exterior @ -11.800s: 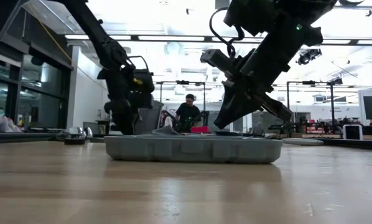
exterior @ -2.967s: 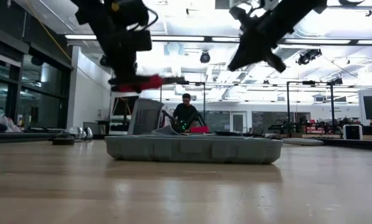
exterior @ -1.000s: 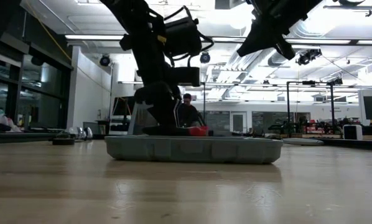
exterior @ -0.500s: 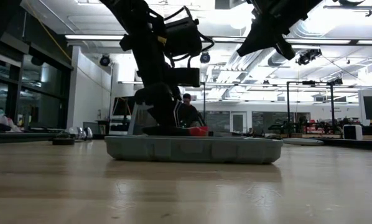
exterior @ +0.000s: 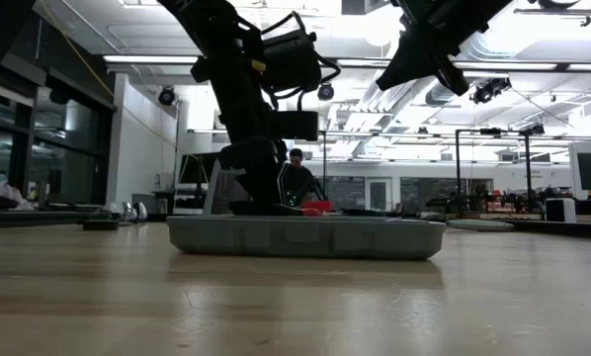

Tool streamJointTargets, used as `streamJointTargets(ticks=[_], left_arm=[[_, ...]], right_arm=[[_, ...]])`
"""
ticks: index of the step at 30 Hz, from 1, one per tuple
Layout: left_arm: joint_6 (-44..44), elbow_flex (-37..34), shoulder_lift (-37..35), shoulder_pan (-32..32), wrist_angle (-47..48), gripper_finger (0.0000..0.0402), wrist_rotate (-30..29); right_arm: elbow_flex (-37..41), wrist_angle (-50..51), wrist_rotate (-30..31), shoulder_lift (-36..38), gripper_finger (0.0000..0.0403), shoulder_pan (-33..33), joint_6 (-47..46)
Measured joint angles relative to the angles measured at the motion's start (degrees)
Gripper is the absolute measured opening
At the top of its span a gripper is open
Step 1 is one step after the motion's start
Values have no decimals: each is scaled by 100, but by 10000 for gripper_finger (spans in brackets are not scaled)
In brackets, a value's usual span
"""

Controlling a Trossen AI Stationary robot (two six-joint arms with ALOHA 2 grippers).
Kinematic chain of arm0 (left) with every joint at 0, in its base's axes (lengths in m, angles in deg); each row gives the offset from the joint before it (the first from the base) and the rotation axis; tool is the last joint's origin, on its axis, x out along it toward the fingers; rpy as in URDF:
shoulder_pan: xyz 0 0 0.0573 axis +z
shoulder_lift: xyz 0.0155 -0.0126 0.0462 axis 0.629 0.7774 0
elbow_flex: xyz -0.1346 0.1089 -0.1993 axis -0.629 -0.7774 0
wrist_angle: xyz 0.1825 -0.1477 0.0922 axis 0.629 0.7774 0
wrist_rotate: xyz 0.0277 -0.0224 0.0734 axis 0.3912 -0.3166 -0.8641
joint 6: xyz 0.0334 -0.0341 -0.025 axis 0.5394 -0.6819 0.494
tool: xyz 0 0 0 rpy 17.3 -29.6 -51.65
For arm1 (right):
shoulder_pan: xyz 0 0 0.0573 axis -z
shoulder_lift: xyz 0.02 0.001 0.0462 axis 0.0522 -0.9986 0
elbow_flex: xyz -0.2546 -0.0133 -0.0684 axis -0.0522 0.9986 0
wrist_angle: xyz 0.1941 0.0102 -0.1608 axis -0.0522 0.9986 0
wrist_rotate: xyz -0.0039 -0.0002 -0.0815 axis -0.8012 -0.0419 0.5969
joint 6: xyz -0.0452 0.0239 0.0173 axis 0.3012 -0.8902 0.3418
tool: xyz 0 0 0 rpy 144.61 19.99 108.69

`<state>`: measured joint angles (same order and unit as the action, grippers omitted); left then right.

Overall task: Prefit tool cases
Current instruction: Put the orange pliers into the gray tool box

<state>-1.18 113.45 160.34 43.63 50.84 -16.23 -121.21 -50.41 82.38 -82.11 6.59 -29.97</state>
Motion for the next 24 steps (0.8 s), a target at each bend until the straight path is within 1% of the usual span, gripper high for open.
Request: streamJointTargets(ticks=[8,17,21,24], left_arm=[[-58,0,-49,25,64,86,-9],[-331,0,-490,150,186,107,-24],[-826,-1,-811,278,554,109,106],[-1306,-86,-1208,371,703,108,486]], right_arm=[[7,10,-1,-126,0,0,-109],[7,-3,-88,-373,0,-3,-133],[7,-68,-300,-579,0,-35,-187],[7,-302,-715,-847,0,-37,-236]])
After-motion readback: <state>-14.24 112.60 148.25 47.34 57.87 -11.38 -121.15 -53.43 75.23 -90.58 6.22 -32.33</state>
